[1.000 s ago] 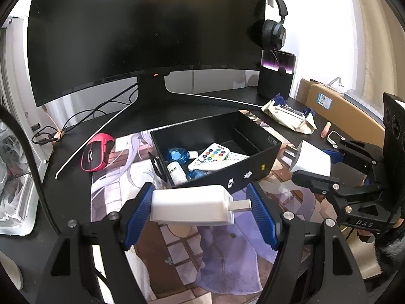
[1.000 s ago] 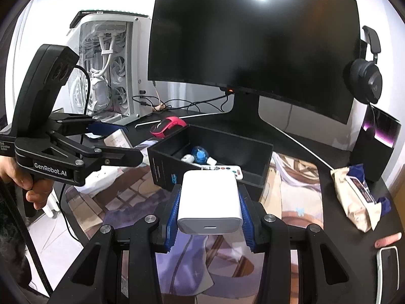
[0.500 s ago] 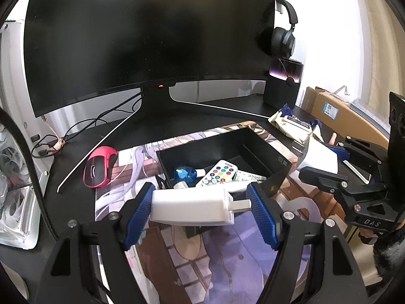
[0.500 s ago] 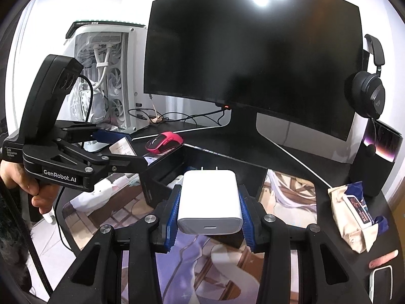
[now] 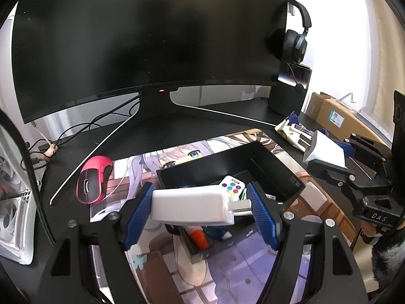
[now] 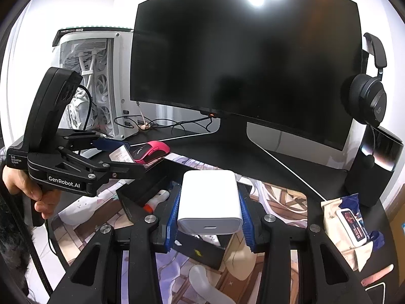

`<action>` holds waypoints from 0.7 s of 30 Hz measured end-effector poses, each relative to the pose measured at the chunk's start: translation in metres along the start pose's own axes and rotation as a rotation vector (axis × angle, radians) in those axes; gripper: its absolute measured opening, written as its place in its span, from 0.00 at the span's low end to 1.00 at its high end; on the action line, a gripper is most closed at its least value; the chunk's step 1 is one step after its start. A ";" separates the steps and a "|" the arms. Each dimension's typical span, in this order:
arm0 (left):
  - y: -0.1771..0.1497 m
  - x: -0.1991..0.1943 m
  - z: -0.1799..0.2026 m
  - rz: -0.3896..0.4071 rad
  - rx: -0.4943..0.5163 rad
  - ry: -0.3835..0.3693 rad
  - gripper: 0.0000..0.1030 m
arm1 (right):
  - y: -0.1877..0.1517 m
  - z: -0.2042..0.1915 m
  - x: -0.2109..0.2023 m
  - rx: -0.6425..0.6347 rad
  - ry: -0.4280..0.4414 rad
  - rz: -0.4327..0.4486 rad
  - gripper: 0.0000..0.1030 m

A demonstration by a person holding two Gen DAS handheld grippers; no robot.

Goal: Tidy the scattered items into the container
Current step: 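Lift both white adapters and carry them over the black box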

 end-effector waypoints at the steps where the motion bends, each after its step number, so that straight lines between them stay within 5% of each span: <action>1: 0.001 0.002 -0.001 -0.001 0.001 -0.002 0.72 | 0.000 0.000 0.002 0.001 0.000 -0.003 0.40; 21: 0.013 0.041 -0.008 -0.033 -0.035 -0.029 0.72 | 0.002 0.010 0.041 0.028 0.023 -0.081 0.40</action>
Point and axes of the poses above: each gripper's, at about its wrist camera, not at the fingertips, and x roughly the way its jaws point, z to its right, y to its top, the point moved 1 cm from there along x, roughly the way its jaws point, and after that the axes turned 8 degrees about x, right-handed, at the moved point
